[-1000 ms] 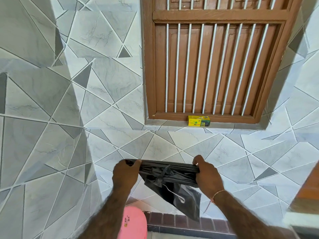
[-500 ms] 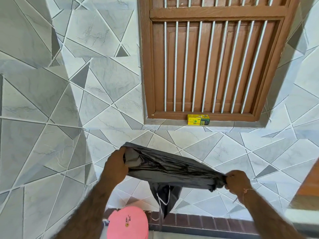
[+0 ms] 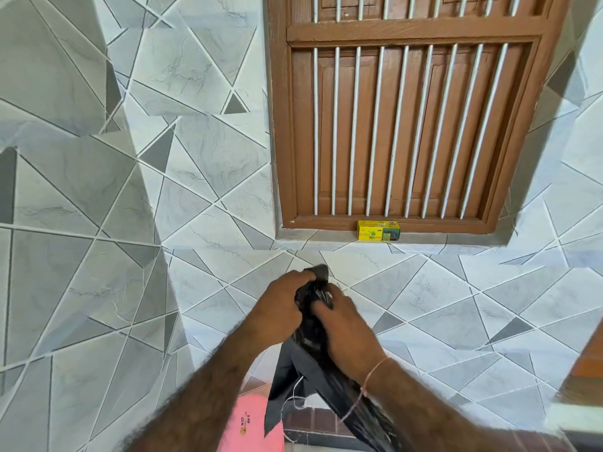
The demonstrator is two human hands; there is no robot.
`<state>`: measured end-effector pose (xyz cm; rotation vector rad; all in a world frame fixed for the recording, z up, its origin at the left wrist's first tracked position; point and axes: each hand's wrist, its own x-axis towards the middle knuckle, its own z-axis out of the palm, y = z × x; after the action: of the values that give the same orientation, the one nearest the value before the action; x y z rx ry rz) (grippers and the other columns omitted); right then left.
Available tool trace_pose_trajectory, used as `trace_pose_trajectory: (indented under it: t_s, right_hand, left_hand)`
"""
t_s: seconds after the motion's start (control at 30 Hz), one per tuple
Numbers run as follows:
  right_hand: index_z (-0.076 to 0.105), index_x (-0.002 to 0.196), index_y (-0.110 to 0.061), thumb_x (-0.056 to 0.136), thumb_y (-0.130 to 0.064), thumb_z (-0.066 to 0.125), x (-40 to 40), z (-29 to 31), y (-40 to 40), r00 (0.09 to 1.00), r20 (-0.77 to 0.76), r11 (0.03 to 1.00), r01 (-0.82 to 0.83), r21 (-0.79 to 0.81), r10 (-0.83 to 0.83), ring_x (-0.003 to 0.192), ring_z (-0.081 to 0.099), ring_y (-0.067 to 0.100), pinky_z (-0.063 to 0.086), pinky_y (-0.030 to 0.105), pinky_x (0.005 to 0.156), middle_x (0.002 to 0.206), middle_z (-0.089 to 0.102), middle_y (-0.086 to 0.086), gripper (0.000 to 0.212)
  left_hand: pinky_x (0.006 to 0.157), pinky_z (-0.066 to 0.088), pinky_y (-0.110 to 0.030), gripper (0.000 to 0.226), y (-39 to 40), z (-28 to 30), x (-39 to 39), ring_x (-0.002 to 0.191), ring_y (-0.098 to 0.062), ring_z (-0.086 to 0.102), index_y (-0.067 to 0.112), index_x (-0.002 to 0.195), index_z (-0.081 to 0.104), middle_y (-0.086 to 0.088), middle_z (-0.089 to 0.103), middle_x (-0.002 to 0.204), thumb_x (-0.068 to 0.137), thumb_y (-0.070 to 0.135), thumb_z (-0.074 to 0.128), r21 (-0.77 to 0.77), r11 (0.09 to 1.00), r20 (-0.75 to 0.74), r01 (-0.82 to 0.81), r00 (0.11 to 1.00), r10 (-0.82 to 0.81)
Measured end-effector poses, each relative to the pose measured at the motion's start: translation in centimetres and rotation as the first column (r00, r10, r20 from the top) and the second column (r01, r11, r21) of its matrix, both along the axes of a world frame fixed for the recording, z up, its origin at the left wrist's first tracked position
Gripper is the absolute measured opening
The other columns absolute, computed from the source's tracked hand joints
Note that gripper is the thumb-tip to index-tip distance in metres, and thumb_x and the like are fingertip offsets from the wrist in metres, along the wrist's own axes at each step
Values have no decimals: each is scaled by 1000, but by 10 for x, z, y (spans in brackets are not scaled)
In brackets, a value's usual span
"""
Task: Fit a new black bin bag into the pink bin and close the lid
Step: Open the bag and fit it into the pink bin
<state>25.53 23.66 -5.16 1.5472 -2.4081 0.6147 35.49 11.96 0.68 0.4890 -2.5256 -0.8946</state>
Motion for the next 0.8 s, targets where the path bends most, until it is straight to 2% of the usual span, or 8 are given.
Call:
trace_pose_trajectory:
  t_s: [0.1, 0.17, 0.33, 0.47, 0.57, 0.67, 0.73, 0.8]
  right_hand:
    - [51, 127, -17, 96, -21, 43, -25, -5, 1, 981, 15, 966, 190, 177, -196, 124, 42, 37, 50, 43, 93, 149, 31, 12, 32]
    - [61, 115, -8, 92, -6, 42, -39, -8, 8, 963, -103, 910, 269, 315, -249, 121, 43, 37, 53, 43, 84, 132, 48, 14, 29]
    - [71, 74, 0, 66, 7, 64, -55, -7, 27, 915, -262, 860, 384, 337, -306, 92, 60, 44, 53, 42, 55, 81, 66, 16, 13]
    - [72, 75, -6, 69, -11, 70, -70, -8, 49, 844, -225, 802, 534, 269, -487, 86, 60, 38, 54, 40, 57, 80, 66, 13, 8]
    - [67, 98, -13, 87, -20, 54, -77, -18, 59, 799, -190, 766, 601, 230, -570, 102, 58, 30, 54, 37, 72, 103, 63, 7, 19]
    - [53, 117, -12, 89, -5, 48, -77, -25, 63, 839, -221, 793, 543, 275, -497, 108, 55, 29, 53, 39, 77, 117, 55, 9, 29]
    - [49, 124, -12, 89, -8, 52, -78, -31, 70, 858, -257, 804, 509, 308, -445, 108, 54, 31, 54, 40, 75, 120, 54, 11, 35]
    - [52, 126, -14, 87, -15, 59, -85, -37, 80, 853, -312, 770, 515, 378, -418, 111, 52, 31, 53, 40, 74, 123, 53, 10, 39]
  left_hand:
    - [95, 47, -25, 38, -10, -5, 10, 107, -20, 56, 19, 107, 70, -2, 60, 115, 82, -7, 57, -246, 969, 104, 23, 995, 3]
    - [91, 51, -32, 29, -18, -11, 17, 105, -21, 57, 20, 104, 70, -2, 61, 111, 82, 3, 62, -432, 902, 252, 12, 962, 108]
    - [90, 47, -39, 25, -33, -32, 31, 111, -31, 56, 10, 110, 62, -9, 62, 116, 89, 11, 50, -733, 678, 439, 51, 797, 414]
    - [93, 49, -39, 26, -54, -65, 49, 113, -29, 58, 14, 110, 61, -6, 63, 116, 90, 18, 46, -607, 759, 406, -233, 730, 549]
    - [85, 53, -39, 29, -64, -87, 50, 99, -33, 66, 10, 98, 68, -12, 69, 103, 84, 31, 54, -169, 776, 205, -608, 749, 631]
    - [83, 56, -47, 29, -71, -103, 38, 90, -38, 67, 10, 98, 64, -15, 64, 103, 73, 25, 64, 91, 745, 48, -661, 750, 660]
    - [88, 54, -51, 39, -72, -108, 35, 97, -41, 63, 7, 112, 56, -18, 57, 113, 74, 8, 62, 26, 808, -5, -589, 808, 589]
    - [89, 52, -47, 40, -78, -110, 38, 102, -40, 58, 7, 119, 54, -17, 53, 116, 80, 1, 55, -271, 878, 94, -395, 897, 432]
